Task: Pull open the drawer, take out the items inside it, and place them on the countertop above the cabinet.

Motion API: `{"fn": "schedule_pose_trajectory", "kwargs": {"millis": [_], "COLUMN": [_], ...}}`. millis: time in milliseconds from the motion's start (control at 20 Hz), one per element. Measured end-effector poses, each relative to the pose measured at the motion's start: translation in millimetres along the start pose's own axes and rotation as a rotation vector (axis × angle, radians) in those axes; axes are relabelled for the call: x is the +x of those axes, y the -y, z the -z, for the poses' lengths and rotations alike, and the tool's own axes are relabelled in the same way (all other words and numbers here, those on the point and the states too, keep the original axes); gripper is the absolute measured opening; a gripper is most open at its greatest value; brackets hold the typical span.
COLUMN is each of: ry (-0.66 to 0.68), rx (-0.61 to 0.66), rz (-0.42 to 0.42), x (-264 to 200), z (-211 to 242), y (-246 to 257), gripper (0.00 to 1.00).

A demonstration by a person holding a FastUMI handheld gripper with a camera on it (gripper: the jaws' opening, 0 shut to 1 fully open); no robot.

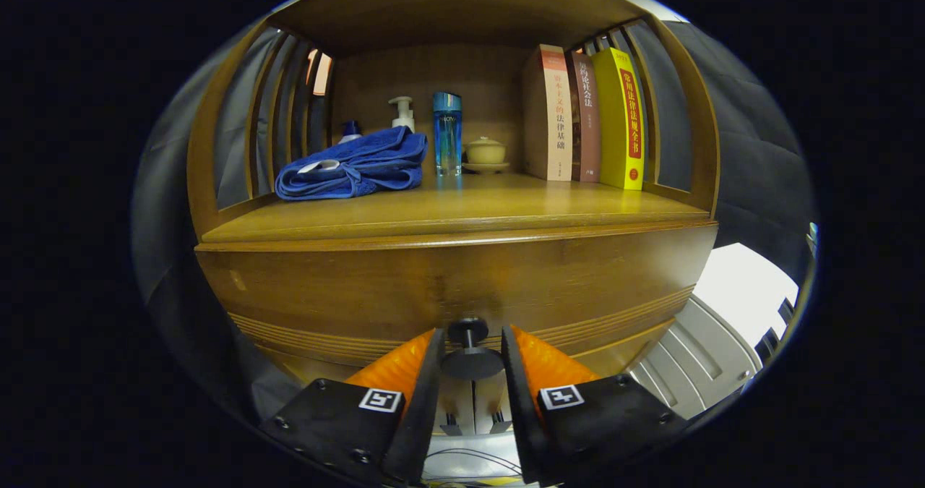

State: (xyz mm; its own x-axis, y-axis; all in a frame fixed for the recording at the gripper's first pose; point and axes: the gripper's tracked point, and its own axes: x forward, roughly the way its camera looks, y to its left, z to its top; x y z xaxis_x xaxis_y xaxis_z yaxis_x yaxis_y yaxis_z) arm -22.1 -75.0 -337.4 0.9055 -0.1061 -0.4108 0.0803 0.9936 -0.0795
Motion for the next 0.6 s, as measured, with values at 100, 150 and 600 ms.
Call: {"fn": "schedule_pose_trajectory", "kwargs": {"millis": [100, 150, 600], "ry": [-0.001, -0.003, -0.025], "rx": [-0.007, -0.008, -0.033], "rz": [-0.003, -0.001, 0.030], "x": [-1, 0, -11], "z": [0, 1, 5], "y": [-1, -1, 1], "gripper": [0.53, 0.52, 0.47]}}
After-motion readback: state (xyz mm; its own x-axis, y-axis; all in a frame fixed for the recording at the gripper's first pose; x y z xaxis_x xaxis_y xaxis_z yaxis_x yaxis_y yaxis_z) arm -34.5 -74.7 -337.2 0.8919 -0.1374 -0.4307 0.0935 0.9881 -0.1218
